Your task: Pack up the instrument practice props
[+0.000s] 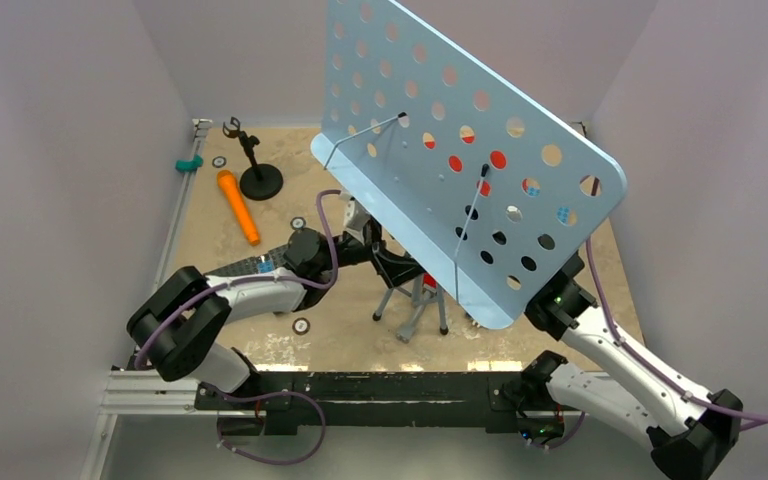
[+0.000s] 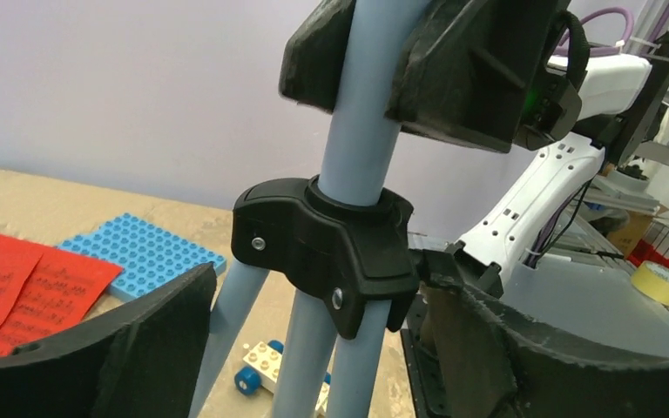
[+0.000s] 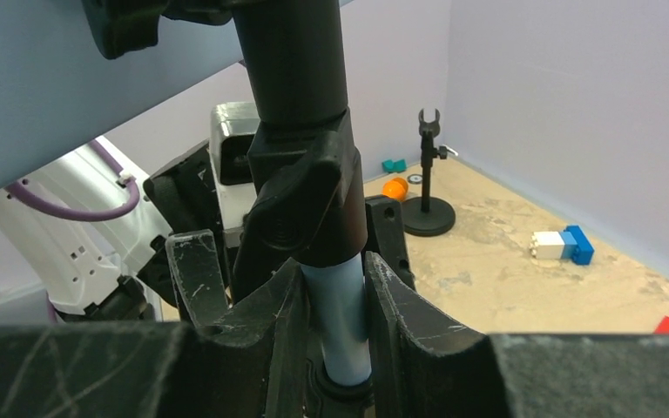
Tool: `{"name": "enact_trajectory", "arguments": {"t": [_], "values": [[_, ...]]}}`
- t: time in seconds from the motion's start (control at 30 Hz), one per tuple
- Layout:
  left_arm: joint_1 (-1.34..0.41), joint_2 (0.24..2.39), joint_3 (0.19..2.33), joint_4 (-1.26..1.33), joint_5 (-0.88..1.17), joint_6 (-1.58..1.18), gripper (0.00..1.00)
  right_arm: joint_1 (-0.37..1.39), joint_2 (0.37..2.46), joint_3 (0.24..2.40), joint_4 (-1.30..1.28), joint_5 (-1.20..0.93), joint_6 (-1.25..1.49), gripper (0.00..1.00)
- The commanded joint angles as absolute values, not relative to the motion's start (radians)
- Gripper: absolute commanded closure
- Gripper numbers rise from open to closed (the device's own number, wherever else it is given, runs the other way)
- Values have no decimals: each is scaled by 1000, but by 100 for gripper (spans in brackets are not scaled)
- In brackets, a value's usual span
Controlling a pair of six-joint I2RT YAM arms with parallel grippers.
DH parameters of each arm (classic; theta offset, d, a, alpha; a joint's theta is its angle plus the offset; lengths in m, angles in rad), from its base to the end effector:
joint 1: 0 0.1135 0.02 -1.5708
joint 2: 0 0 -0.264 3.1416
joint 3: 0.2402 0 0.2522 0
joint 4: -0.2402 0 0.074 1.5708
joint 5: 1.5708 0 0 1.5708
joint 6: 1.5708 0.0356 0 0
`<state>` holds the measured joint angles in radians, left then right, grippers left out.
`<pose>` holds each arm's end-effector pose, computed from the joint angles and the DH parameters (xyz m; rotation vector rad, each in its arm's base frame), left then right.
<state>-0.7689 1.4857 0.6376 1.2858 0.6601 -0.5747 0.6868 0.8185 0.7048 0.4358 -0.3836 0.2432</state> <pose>0.1983 -0.2223 0.2758 0.7717 1.1498 -1.5198 0.1395 0.1316 0.3719 -0.6266 1.1888 1.0328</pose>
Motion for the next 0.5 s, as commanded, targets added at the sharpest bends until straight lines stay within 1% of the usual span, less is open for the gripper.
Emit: {"name": "enact_trajectory", "arguments": {"t": [0.0,0.1,0.13,0.2,0.23,0.27,0.3,0.37,0.47], "values": [[-813,1536,701,1245,701,-545,21,696,796,701,303,-424,248,100],[-819,1566,728,1240,718,-552,44,696,789,698,298,-417,243,100],[-819,1570,730,1244,718,-557,50,696,790,700,298,-416,242,100],[-819,1569,726,1253,710,-557,57,696,791,706,296,-414,241,100],[-820,1563,722,1255,706,-553,63,696,791,710,297,-411,241,100],[-819,1555,717,1252,699,-549,65,696,790,713,297,-409,239,100],[-820,1546,714,1250,693,-543,59,696,790,717,298,-407,237,100],[-820,1520,695,1243,668,-531,35,696,790,727,296,-405,234,100],[-818,1471,657,1242,633,-509,11,696,789,738,297,-402,233,100]]}}
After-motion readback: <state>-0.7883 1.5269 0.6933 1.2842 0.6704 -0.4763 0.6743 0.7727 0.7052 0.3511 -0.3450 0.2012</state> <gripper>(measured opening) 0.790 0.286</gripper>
